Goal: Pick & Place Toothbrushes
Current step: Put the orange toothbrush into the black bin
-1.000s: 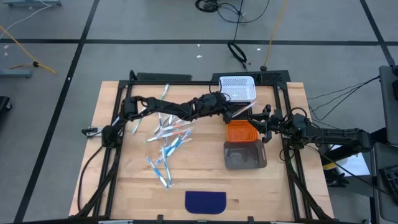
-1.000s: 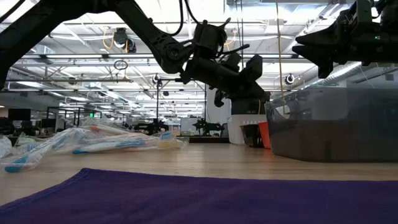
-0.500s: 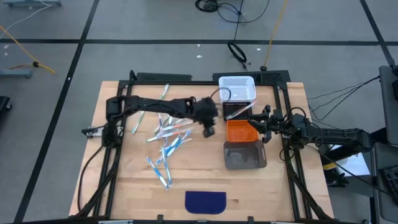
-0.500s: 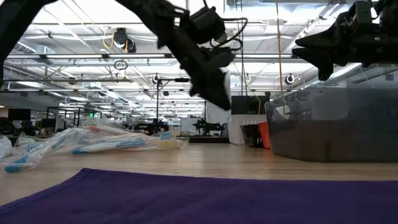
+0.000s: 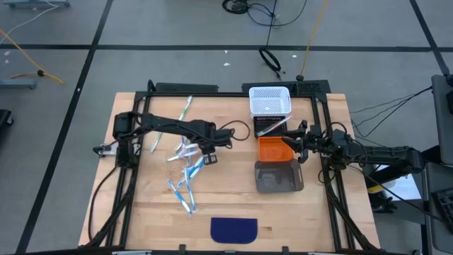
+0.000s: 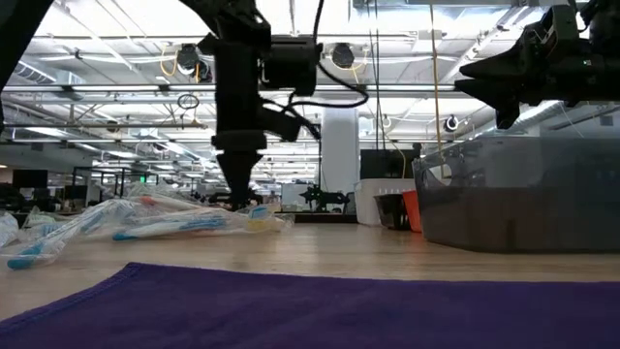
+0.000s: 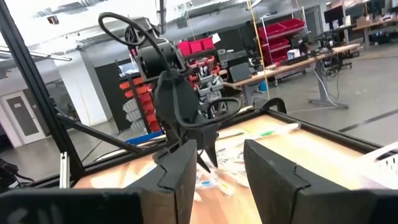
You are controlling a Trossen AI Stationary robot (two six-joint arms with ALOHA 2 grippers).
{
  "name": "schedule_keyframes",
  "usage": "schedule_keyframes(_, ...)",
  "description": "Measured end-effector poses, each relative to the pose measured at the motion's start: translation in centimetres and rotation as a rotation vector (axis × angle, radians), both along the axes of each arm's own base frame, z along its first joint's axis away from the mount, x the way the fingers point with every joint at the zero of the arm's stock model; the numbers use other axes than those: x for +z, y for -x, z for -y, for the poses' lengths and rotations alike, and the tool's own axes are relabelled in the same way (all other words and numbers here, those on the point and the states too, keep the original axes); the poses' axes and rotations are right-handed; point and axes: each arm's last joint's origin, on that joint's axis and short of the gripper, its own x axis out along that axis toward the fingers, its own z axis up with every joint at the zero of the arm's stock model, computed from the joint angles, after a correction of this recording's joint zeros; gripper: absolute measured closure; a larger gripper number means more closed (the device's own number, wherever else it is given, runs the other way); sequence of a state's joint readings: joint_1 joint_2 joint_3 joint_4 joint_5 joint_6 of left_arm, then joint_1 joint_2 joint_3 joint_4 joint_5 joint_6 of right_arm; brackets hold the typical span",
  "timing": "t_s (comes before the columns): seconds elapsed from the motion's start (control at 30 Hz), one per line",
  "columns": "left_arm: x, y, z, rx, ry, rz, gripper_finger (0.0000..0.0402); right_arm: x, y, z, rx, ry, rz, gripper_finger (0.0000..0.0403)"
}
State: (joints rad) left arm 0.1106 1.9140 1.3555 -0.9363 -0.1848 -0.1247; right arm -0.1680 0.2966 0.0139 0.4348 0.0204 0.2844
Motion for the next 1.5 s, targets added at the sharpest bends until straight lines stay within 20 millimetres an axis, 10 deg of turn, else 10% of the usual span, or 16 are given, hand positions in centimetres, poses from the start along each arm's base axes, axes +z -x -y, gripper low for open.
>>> schedule_keyframes(0.57, -0.4, 4.8, -0.8, 0.068, 0.039, -0.001, 0.0316, -0.1, 0.0, 0.0, -0.002, -0.001, -0.007, 0.0277)
schedule_keyframes(1.07, -0.5, 4.7, -0.6, 0.043, 0.044, 0.009, 0.0228, -0.1, 0.0, 0.0, -0.003, -0.001, -0.007, 0.0277)
schedule_keyframes(1.5, -0.5, 4.8, -0.7, 0.025, -0.001, -0.005, 0.0246, -0.1, 0.0, 0.0, -0.003, -0.001, -0.008, 0.0277)
